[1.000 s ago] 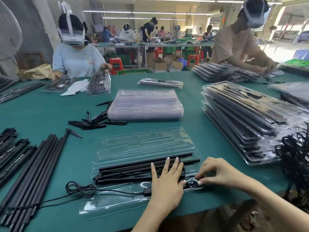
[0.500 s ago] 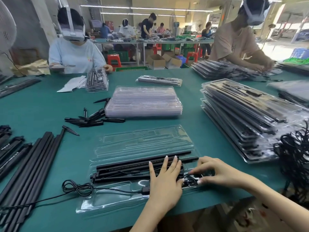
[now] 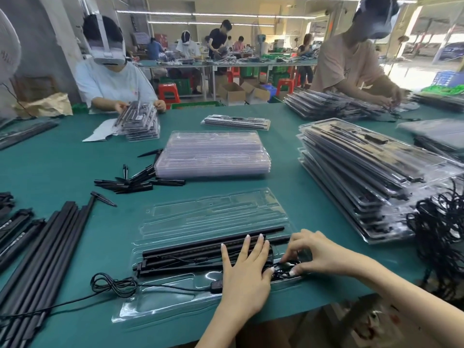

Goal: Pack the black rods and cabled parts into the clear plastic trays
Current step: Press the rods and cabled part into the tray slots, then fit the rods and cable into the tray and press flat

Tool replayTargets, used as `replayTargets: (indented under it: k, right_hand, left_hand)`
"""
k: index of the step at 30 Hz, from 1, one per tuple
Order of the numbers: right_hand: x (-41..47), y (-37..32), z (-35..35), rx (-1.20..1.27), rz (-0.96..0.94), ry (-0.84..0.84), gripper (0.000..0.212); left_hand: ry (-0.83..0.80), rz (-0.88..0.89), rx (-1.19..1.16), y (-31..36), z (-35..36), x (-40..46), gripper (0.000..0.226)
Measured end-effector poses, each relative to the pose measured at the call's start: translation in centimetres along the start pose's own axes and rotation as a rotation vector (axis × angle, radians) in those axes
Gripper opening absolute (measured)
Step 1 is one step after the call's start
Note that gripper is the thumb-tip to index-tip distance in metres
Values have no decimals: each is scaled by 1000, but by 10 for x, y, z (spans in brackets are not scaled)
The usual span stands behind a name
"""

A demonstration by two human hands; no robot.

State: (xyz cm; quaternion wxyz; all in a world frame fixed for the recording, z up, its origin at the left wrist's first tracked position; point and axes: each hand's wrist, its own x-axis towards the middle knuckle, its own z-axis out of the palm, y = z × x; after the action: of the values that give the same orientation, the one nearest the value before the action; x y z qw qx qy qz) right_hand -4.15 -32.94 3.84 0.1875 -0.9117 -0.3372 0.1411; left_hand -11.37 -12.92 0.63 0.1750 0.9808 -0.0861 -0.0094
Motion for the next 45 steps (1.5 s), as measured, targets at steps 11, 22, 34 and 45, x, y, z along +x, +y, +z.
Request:
replayTargets:
  k: [11,22,34,45]
  right_hand:
    - [-8,0,21,20,-25,260,24]
    - [57,4,-16,863,341,375,62]
    - [75,-15,-31,1204,235,758,54]
    - [-6,9,-13,629,-124,459,64]
  left_hand:
    - [28,-110,-53,13,2,3,69]
    - [13,-136,-58,17,-2,4,70]
    - [64,-89,-33,14,0,-3,70]
    - [266,-30,113,16,0,-11,48]
